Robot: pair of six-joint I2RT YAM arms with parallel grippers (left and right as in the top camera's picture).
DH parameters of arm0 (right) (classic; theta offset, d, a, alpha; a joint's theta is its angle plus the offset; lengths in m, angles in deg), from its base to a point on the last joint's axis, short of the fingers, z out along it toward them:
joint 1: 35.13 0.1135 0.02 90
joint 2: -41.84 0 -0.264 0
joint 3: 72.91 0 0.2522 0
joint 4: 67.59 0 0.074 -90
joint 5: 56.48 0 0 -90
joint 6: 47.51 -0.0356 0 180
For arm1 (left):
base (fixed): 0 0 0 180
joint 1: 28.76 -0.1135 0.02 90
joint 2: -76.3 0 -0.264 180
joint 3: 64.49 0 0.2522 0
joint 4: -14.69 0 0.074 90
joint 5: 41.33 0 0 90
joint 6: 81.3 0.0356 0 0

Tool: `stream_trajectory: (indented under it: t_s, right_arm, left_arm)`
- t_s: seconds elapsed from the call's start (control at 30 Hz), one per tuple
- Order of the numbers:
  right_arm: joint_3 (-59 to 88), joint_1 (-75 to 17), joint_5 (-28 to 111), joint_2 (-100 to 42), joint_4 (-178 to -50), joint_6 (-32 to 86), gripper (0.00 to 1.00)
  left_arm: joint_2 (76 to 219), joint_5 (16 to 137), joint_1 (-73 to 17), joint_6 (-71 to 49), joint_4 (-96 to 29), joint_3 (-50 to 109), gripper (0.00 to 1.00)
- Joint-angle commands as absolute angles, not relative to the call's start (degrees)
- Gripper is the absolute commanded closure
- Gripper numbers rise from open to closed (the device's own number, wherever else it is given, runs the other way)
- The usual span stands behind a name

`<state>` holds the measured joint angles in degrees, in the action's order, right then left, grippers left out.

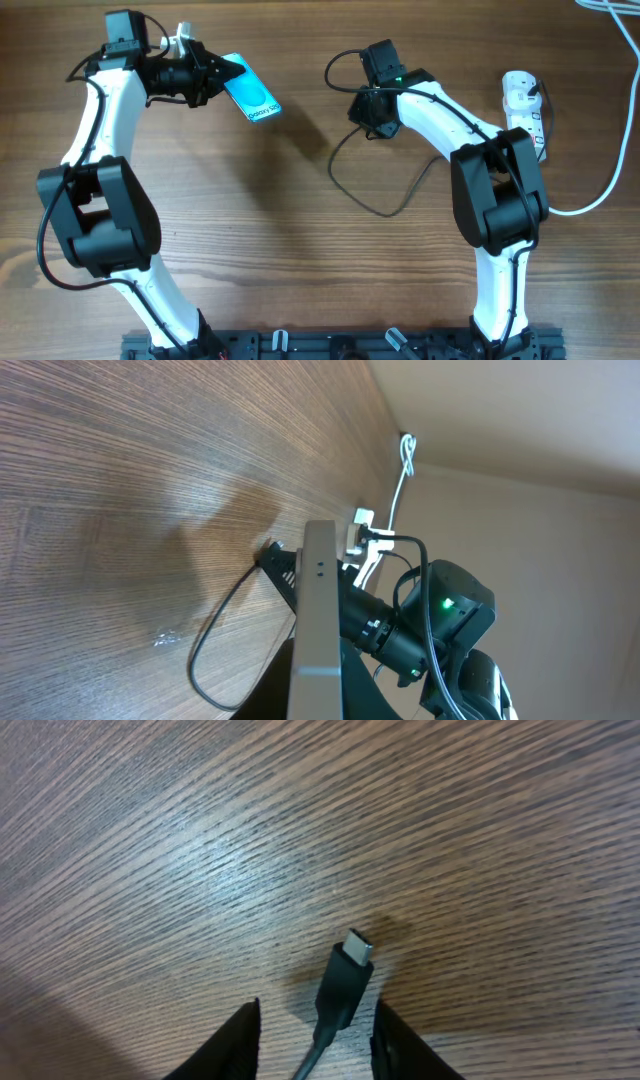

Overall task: Plug charger to phone and switch on socket
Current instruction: 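Lower the right gripper and grasp the black USB-C cable end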

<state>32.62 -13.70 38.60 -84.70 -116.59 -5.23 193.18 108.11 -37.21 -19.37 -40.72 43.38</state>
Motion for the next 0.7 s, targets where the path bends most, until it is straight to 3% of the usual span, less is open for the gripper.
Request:
stream_trajectory:
  t_s: [0.0, 0.3, 0.5, 0.67]
  right_arm:
    - [33.34, -13.77, 36.48, -86.67, -116.5, -5.03, 0.66]
    - [33.34, -13.72, 36.11, -89.05, -113.4, -2.5, 0.71]
    - [33.34, -13.72, 37.13, -89.75, -114.01, -2.3, 0.93]
    - [33.37, -13.72, 38.05, -89.75, -113.97, -2.21, 0.96]
  left_arm:
    - [192.44, 109.03, -36.86, -18.5, -40.72, 43.8, 0.96]
    - [192.44, 109.01, -36.86, -18.5, -42.23, 43.8, 0.96]
    - [192.44, 109.01, -36.86, -18.52, -42.23, 43.8, 0.96]
    - [192.44, 109.01, -36.83, -18.72, -42.25, 43.8, 0.96]
